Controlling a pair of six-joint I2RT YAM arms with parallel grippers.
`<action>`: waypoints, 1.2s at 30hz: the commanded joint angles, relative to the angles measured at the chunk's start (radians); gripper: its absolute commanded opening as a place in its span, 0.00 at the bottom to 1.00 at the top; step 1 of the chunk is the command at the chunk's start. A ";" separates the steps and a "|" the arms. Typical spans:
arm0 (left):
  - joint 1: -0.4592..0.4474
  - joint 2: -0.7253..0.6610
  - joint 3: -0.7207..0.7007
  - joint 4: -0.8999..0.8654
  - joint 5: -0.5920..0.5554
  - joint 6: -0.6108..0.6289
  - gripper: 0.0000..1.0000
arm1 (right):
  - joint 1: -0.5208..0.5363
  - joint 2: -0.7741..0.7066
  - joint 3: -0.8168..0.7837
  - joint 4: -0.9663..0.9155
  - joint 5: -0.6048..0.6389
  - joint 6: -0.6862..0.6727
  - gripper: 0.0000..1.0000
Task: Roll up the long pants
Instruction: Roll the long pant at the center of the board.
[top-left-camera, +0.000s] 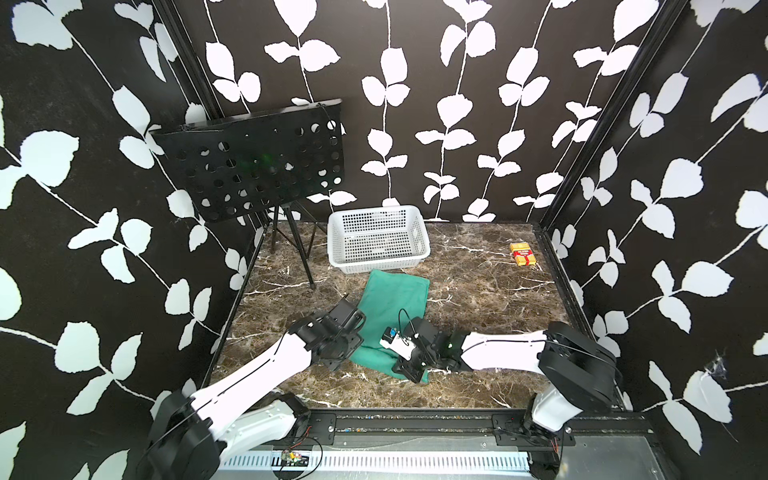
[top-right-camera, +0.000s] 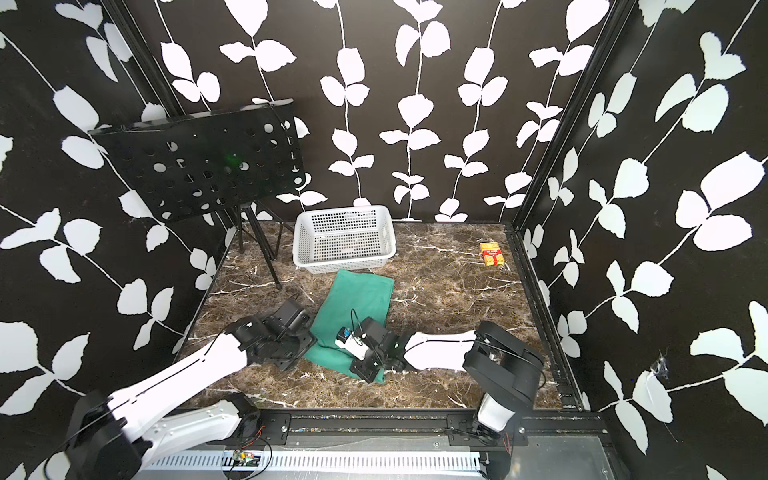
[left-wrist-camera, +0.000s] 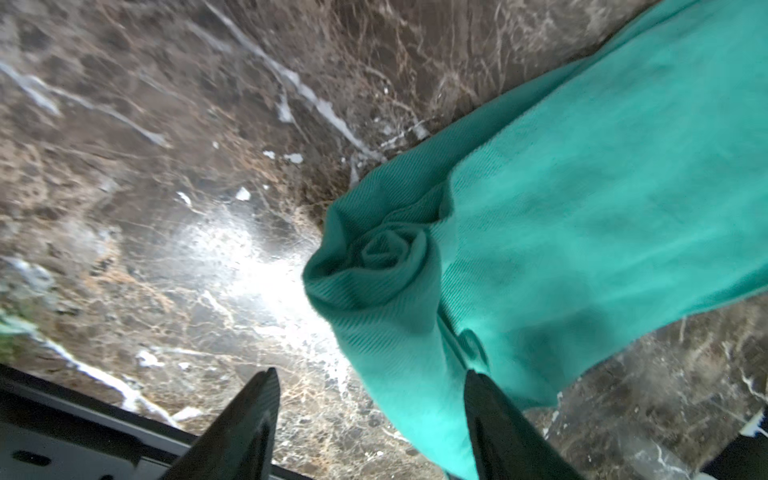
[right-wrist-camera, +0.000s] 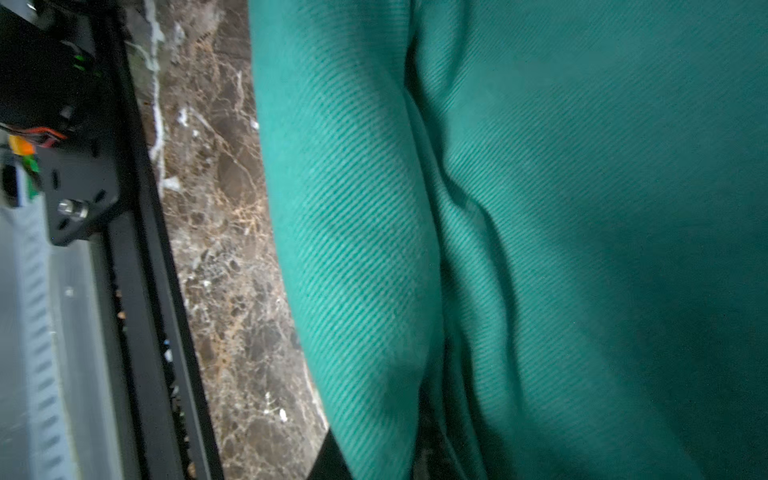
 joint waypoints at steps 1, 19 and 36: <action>-0.005 -0.119 -0.072 0.016 -0.025 0.066 0.66 | -0.043 0.071 0.041 -0.127 -0.269 0.049 0.00; -0.018 -0.010 -0.297 0.498 0.103 0.042 0.70 | -0.222 0.167 0.109 -0.181 -0.455 0.189 0.02; -0.004 0.164 -0.213 0.337 0.069 -0.066 0.63 | 0.140 -0.308 -0.059 -0.152 0.570 -0.270 0.66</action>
